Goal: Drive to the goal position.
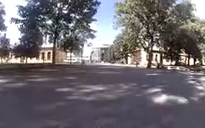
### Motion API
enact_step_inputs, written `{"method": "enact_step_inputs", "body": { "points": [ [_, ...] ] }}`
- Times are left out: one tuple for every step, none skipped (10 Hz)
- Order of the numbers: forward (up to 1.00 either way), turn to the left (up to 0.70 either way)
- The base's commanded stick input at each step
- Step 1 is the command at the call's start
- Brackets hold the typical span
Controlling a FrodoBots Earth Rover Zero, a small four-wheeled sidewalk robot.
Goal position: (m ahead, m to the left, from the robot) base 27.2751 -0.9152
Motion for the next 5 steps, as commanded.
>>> {"method": "enact_step_inputs", "body": {
  "points": [
    [1.0,0.0],
    [1.0,0.0],
    [1.0,0.0],
    [1.0,0.0],
    [1.0,0.0]
  ]
}}
